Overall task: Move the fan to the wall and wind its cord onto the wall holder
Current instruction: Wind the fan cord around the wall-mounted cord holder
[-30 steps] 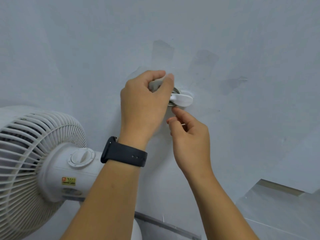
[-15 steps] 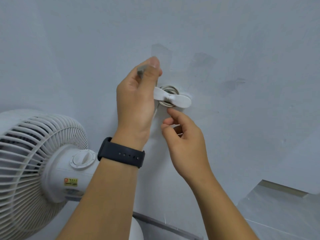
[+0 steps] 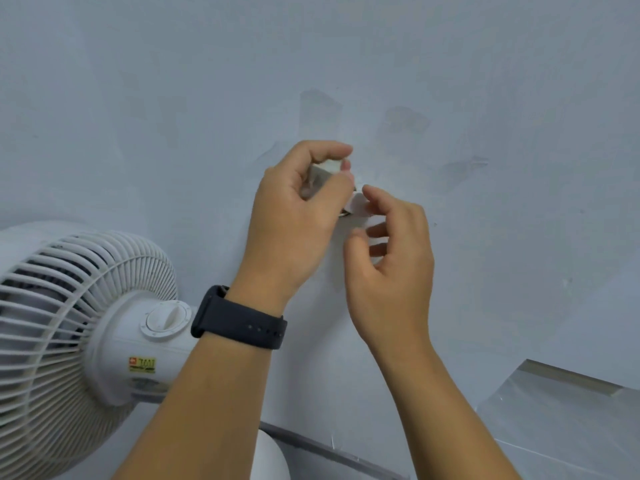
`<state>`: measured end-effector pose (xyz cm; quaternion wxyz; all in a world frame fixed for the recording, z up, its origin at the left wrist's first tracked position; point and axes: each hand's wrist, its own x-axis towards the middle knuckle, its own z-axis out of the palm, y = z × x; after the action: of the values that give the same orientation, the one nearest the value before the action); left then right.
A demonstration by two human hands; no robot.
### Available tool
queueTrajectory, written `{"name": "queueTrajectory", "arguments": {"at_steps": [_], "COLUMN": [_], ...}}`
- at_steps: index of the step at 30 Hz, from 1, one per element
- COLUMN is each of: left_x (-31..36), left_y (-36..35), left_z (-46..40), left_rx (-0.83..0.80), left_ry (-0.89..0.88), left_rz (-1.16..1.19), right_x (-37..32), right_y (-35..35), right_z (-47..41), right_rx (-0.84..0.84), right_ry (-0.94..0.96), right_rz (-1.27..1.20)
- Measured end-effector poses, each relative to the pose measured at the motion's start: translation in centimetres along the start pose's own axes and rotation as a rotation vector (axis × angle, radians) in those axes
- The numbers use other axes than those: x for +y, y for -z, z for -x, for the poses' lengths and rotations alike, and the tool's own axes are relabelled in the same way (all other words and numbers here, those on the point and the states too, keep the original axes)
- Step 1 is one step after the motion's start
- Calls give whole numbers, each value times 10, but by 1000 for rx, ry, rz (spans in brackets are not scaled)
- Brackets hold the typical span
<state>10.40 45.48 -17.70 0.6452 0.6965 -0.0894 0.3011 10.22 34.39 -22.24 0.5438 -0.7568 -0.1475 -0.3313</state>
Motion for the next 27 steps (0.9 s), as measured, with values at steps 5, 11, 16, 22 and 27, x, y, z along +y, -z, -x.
{"name": "queueTrajectory", "arguments": {"at_steps": [5, 11, 16, 22, 27], "left_x": [-8, -14, -21, -28, -42], "left_y": [-9, -17, -13, -8, 0], "left_z": [23, 28, 22, 18, 17], "left_rx": [-10, 102, 108, 125, 128], "left_ry": [5, 111, 196, 148, -149], "left_rz": [-109, 67, 130, 61, -343], "right_x": [-4, -3, 0, 8, 8], "right_y": [-2, 5, 7, 7, -3], "right_z": [-1, -3, -4, -10, -8], "right_rx": [-35, -94, -73, -75, 35], "right_ry": [-100, -250, -242, -215, -179], "right_rz": [-186, -384, -336, -271, -170]}}
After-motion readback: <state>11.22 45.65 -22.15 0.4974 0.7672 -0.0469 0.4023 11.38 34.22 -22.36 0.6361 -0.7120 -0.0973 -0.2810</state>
